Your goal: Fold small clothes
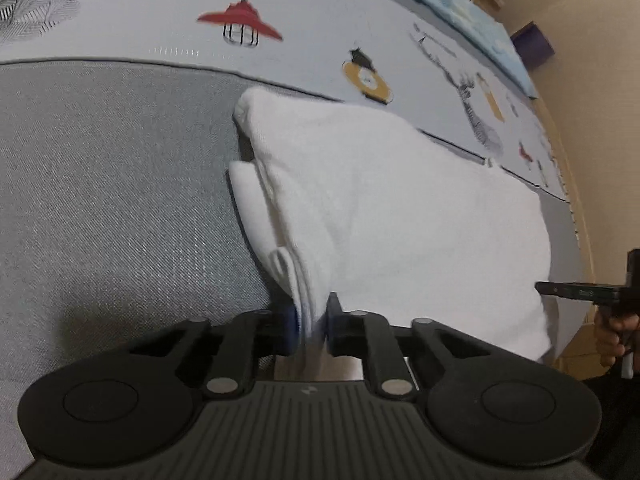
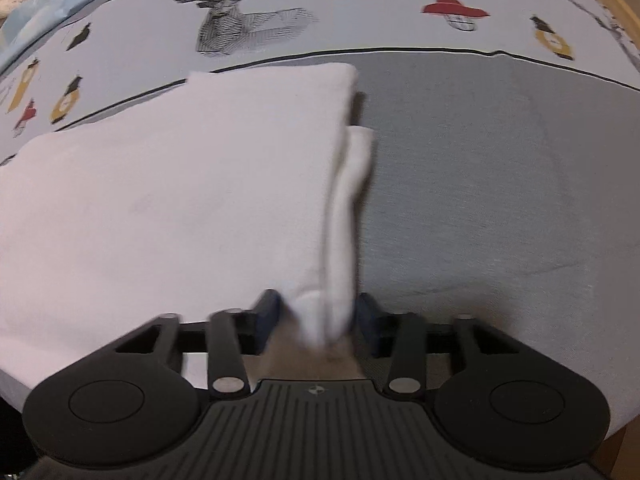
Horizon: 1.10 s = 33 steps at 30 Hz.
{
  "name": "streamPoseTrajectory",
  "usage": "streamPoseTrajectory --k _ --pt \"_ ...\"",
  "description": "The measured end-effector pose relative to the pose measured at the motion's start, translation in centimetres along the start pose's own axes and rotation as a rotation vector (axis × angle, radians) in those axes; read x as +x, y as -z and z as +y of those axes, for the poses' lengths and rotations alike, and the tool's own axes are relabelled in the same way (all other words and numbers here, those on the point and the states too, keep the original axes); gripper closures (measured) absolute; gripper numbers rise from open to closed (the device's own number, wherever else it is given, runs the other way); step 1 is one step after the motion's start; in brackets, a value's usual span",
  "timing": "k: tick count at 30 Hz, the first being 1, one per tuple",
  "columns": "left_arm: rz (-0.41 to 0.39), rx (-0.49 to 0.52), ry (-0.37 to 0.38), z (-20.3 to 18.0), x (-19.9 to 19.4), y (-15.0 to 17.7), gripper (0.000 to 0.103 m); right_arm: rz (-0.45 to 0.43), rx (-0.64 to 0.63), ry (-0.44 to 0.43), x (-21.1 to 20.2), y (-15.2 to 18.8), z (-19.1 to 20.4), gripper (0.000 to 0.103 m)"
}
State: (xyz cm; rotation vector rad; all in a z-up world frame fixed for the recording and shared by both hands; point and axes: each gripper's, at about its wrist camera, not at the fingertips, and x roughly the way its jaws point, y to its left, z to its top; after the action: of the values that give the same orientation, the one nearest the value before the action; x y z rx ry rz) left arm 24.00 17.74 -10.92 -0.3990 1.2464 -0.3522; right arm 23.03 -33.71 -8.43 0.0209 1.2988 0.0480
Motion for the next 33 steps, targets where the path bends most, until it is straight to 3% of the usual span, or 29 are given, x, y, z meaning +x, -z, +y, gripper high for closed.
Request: streamPoseTrajectory --k 3,6,9,10,11,12,14,19,22,24,25,26,30,33 --pt "-0.071 0.024 -0.028 0.7 -2.4 0.1 0.091 0.002 -0.021 0.023 0.2 -0.4 1.4 0.07" --pt "-0.101 -0.029 -0.074 3.2 -4.9 0.4 0.09 -0.007 -0.026 -0.051 0.1 -1.1 3.0 0.072" --pt "-0.093 -0.09 -0.056 5.9 -6.7 1.0 0.085 -0.018 -0.1 -0.086 0.2 -1.2 5.9 0.072" --pt "-0.095 -0.104 -0.061 6.6 -7.1 1.2 0.076 -0.012 -0.122 -0.082 0.3 -1.2 6.7 0.068" --pt "-0.093 -0.126 -0.064 7.4 -7.2 1.5 0.061 -0.011 -0.146 -0.062 0.4 -1.0 7.5 0.067" --pt "-0.084 -0.15 -0.062 8.0 -7.2 1.6 0.055 -0.011 -0.164 -0.042 0.4 -1.0 7.9 0.067" --pt "-0.05 -0.178 -0.054 8.6 -6.7 1.9 0.054 -0.008 -0.152 -0.031 0.4 -1.1 8.0 0.067" --pt "-0.008 -0.111 -0.033 6.8 -5.2 1.5 0.054 -0.028 -0.085 -0.024 -0.6 -1.2 6.3 0.067" --pt "-0.004 -0.118 -0.073 6.5 -4.1 1.2 0.055 -0.08 -0.056 -0.008 -2.1 -1.2 4.5 0.067" --pt "-0.005 -0.166 -0.071 6.7 -3.9 0.9 0.062 -0.124 -0.019 0.013 -3.2 -1.1 2.7 0.067" --pt "-0.005 -0.17 -0.074 6.8 -3.9 0.9 0.083 -0.145 0.003 0.016 -3.8 -1.1 1.8 0.067" --pt "0.006 -0.165 -0.063 6.5 -3.8 0.8 0.087 -0.167 0.029 0.015 -4.4 -1.0 0.8 0.067" --pt "-0.007 -0.081 -0.13 3.7 -4.4 0.2 0.089 -0.262 0.117 0.045 -6.8 -0.3 -3.8 0.067" --pt "-0.067 -0.011 -0.062 0.0 -6.4 -0.5 0.091 -0.308 0.179 0.05 -8.1 0.5 -7.2 0.067"
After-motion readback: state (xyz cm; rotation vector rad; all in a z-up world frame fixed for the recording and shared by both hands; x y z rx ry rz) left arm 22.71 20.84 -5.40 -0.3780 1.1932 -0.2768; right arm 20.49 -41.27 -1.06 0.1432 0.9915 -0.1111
